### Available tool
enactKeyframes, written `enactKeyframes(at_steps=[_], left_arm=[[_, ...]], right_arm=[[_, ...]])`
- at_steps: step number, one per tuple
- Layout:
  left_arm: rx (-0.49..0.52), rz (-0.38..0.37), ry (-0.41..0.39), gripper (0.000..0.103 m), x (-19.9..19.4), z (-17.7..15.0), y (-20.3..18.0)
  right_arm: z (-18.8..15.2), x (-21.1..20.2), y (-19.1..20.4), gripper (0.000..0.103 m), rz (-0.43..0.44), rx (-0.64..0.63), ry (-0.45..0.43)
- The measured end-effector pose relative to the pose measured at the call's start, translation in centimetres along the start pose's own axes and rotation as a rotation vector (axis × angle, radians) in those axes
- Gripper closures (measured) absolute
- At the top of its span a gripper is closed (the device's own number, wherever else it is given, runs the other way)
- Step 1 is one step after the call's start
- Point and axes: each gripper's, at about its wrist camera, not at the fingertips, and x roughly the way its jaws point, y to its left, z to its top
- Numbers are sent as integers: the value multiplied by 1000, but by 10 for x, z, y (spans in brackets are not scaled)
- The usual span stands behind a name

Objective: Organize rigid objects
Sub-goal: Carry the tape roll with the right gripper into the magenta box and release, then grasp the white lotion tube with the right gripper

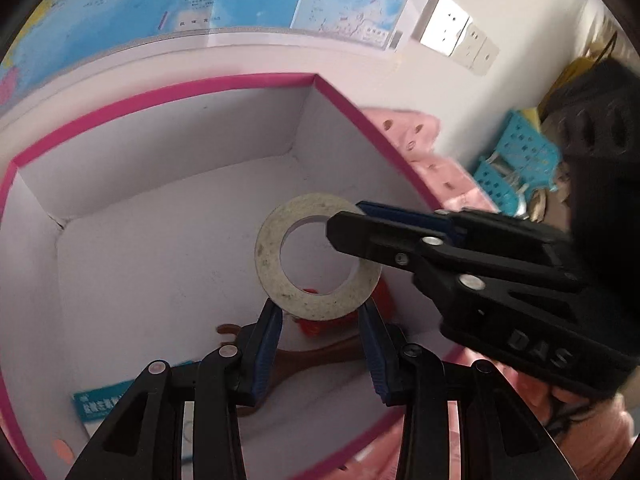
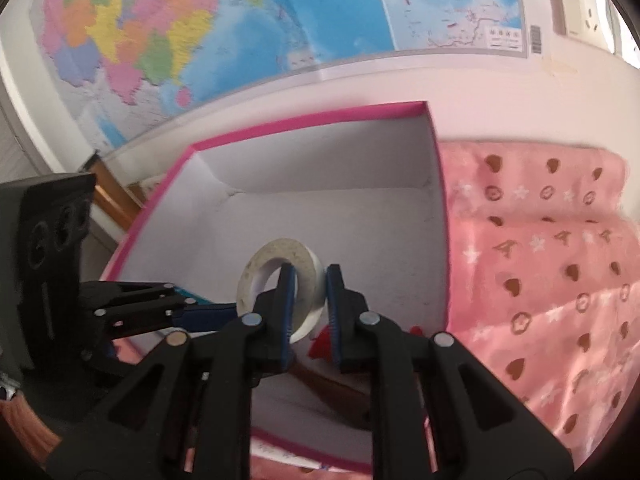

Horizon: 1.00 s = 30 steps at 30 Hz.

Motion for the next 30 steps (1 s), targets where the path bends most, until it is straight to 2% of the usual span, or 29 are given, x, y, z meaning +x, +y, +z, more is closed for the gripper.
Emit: enactKeyframes(at_steps=[4,8,13,16,19,23,30], left_arm=[[-21,67,-6,64,-1,-3,5],[-14,94,-100,64,-32,-17,5],[40,35,-226,61,-80,-47,-5],[79,-3,-261,61,-98,-70,-14],[97,-23,-276,61,-109,-88,-21],[90,-21,-255,61,-103,-103,-26],[31,-31,-130,61,-63,-117,-24]], right_arm=[[-3,-4,4,78,-65,-22,-16],[-13,-30,1,78,-47,-20,-70],[-37,-76,2,76,48,-44,-149],[-53,-94,-1,74,101,-40,-159],[-65,-102,-3,74,118,-31,-158],[-79,-104,-9,74,95,-5,-149],[-100,-86,-19,74,100,47,-89]])
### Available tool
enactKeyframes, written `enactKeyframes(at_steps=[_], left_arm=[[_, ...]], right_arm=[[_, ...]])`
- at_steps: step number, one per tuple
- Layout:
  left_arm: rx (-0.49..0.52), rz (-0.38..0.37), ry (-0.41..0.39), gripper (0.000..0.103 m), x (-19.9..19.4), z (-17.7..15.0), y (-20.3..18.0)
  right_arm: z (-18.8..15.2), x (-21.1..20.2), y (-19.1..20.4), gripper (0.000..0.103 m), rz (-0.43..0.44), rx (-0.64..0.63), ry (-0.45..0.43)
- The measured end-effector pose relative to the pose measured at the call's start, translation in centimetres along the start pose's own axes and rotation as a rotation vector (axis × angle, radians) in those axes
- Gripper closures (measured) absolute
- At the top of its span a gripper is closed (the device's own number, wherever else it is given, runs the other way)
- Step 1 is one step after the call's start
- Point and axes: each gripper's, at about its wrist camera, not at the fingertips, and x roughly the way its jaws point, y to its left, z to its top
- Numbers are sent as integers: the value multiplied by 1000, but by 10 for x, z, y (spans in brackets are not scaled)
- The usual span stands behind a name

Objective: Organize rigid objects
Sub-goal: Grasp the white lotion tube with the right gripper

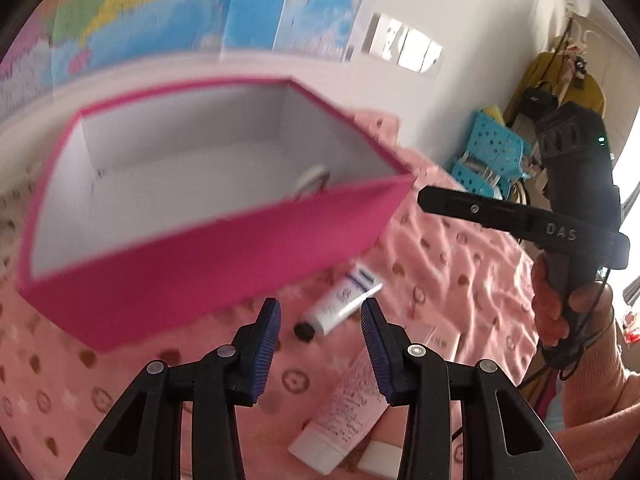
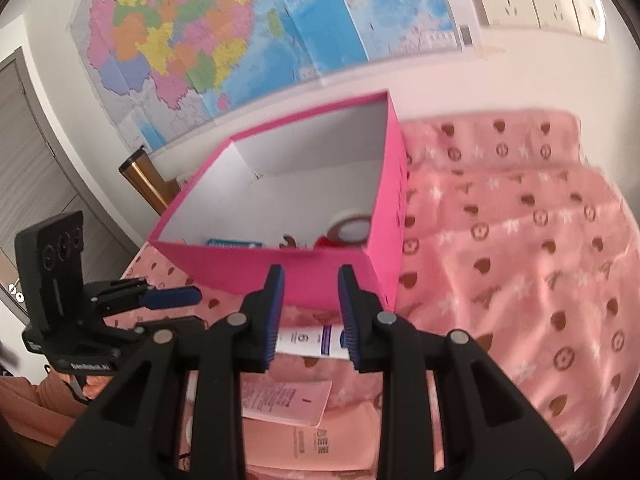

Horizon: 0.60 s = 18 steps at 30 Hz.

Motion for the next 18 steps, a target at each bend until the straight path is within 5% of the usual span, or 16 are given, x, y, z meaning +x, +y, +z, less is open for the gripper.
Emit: enactKeyframes(at_steps=[10,18], left_arm=[[-64,-2,134,61,41,-13,5],[-80,-22,160,62,49,-16,3]], right_arm=[[-31,33,-13,73,-22,34,151],[-37,59,-34,61,-53,97,191]])
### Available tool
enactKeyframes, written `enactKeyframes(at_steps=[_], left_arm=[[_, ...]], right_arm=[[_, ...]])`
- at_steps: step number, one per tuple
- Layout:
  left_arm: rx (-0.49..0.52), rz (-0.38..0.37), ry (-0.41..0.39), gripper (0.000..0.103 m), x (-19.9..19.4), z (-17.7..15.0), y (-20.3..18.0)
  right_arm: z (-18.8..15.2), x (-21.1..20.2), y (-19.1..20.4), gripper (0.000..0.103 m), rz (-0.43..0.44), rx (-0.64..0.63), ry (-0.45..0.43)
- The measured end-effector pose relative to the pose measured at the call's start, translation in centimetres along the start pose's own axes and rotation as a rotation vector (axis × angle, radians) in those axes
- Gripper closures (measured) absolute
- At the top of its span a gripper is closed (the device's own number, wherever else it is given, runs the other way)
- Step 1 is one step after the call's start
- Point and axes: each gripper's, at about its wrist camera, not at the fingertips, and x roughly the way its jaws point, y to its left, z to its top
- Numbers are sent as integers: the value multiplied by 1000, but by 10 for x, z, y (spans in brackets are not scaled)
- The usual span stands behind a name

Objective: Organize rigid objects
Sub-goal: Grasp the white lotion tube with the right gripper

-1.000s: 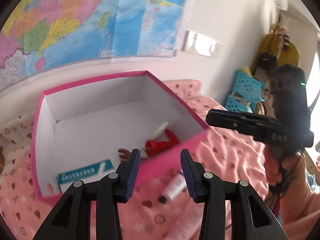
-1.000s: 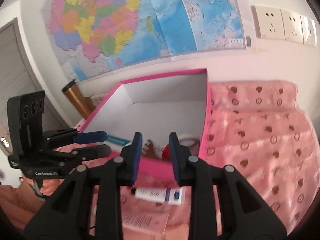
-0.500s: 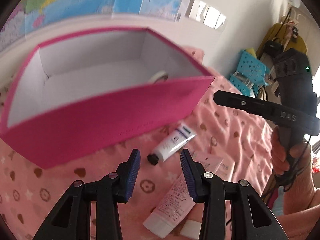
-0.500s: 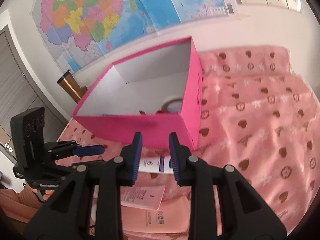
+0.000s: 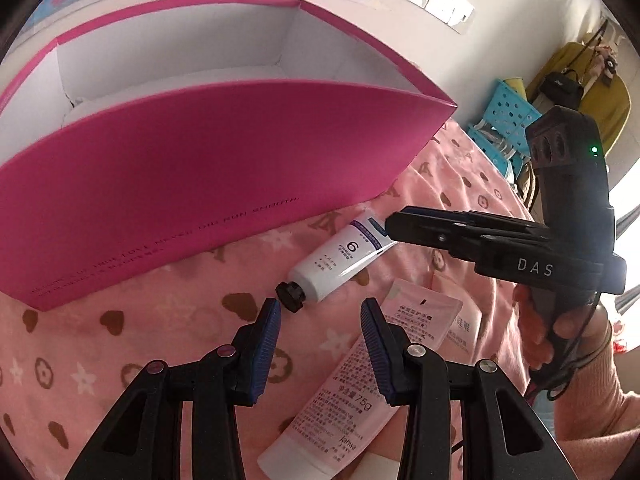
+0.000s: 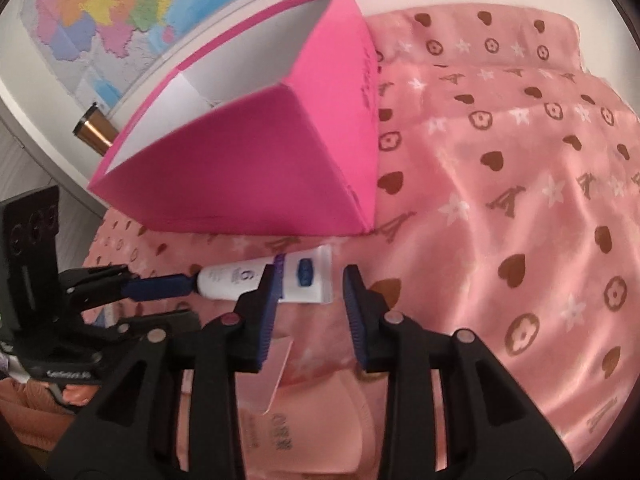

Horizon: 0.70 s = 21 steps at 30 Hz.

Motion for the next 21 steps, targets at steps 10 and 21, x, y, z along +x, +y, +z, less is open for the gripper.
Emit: enactKeyframes(at_steps=[10,21], left_arm=[[-43,-25,12,65,7,3,4],[-19,28,-3,65,10,5,-5]], right_arm=[[-2,10,9,58,24,-35,6],[-10,4,10,58,53,-4,-21]])
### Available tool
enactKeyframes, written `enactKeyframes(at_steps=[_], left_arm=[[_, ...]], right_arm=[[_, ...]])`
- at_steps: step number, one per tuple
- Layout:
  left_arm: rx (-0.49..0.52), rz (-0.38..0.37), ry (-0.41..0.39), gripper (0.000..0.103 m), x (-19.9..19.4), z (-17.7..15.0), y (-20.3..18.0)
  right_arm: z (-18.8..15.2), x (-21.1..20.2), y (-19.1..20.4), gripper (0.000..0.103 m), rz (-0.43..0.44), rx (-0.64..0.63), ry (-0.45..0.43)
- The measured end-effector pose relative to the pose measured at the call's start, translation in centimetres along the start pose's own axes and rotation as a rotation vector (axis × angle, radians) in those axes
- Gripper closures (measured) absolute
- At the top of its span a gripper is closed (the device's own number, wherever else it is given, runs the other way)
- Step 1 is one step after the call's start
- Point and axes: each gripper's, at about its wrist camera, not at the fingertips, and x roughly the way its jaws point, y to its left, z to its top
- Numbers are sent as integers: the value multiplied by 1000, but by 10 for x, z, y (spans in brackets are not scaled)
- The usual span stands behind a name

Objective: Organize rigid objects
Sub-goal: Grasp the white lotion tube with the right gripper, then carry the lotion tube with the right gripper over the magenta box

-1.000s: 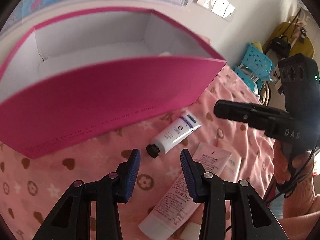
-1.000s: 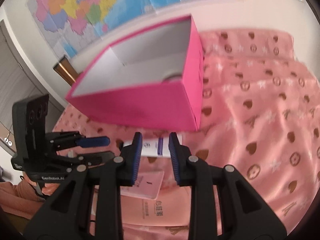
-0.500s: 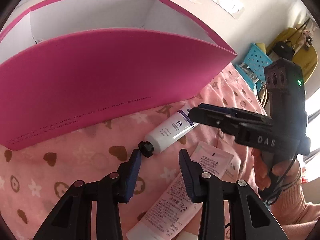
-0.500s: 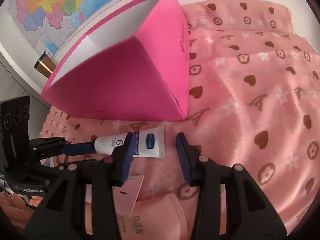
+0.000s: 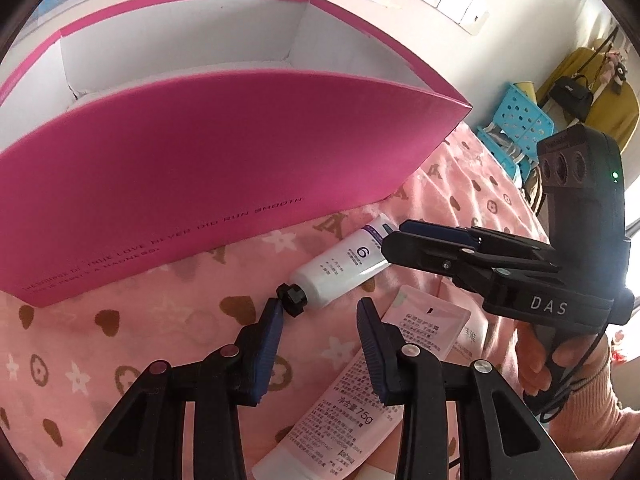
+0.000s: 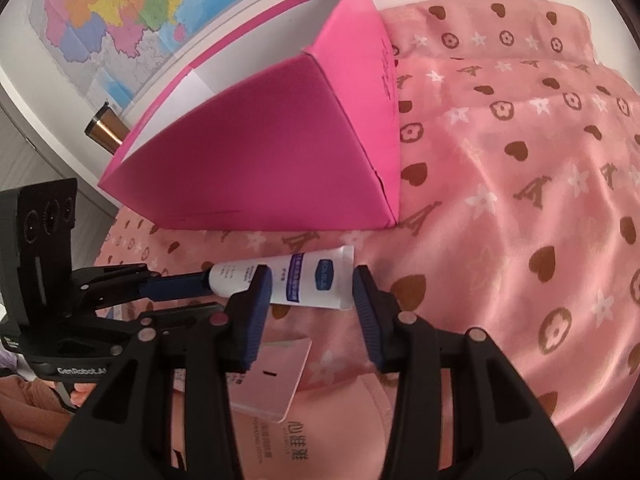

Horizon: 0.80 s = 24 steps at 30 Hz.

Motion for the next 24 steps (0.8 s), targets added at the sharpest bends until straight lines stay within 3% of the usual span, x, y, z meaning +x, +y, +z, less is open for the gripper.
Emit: enactKeyframes(at_steps=[8,24], left_arm=[[38,39,-34,64,-11,-1,-10],[72,-21,-162,64,-80,20,-32]], right_arm=[[-1,-18,15,58,0,-32,-51],[24,-89,55,59,26,-104,-215]])
